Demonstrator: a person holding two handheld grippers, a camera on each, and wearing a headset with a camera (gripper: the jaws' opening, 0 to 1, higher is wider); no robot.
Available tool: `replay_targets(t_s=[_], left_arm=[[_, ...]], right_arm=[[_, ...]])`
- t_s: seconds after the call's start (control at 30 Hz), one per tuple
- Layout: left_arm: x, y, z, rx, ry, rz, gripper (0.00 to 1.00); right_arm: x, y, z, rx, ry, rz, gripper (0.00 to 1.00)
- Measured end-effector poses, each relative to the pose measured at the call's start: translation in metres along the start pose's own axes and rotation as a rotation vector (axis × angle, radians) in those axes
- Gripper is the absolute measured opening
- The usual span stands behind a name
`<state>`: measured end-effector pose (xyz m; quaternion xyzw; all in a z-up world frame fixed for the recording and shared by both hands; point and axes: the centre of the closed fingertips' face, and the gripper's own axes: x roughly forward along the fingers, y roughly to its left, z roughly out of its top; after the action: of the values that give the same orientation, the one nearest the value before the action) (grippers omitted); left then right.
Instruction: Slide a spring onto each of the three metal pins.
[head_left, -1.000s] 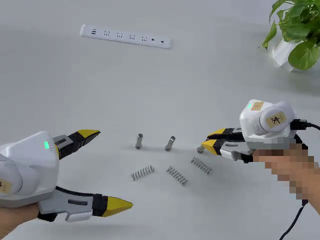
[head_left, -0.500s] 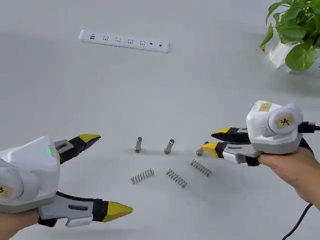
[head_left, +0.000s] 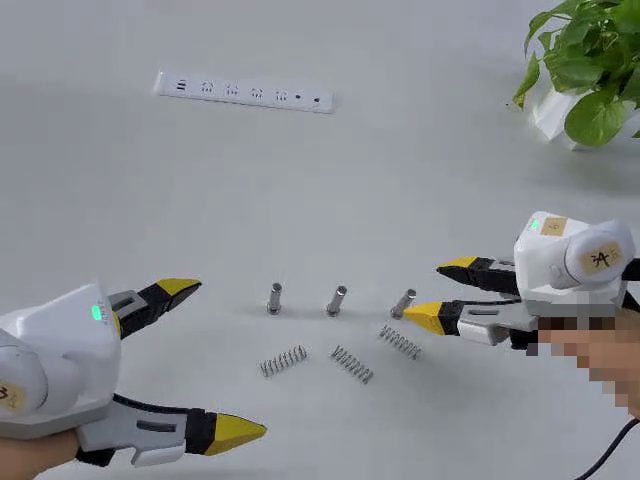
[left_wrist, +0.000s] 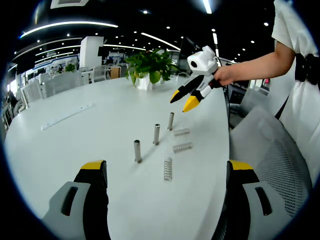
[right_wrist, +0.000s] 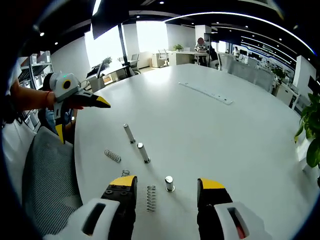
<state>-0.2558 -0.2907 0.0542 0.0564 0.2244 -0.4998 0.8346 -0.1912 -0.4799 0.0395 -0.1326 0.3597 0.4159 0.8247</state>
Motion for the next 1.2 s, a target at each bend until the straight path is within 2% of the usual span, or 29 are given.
replay_targets(t_s=[0.27, 0.7, 0.97, 1.2], left_arm=[[0.000, 0.000, 0.001, 0.006, 0.002, 0.000, 0.98], [-0.002, 0.000, 0.001, 0.003, 0.010, 0.017, 0.97], [-0.002, -0.002, 0.003, -0.004, 0.010, 0.023, 0.96], [0.000, -0.003, 0.002, 0.013, 0.029, 0.022, 0.94]], right_arm=[[-0.008, 0.005, 0.000, -0.026, -0.029, 0.024, 0.58], [-0.023, 0.020, -0.017, -0.068, -0.041, 0.087, 0.74], [-0.032, 0.029, -0.023, -0.089, -0.076, 0.121, 0.85], [-0.039, 0.033, -0.030, -0.105, -0.088, 0.145, 0.91]])
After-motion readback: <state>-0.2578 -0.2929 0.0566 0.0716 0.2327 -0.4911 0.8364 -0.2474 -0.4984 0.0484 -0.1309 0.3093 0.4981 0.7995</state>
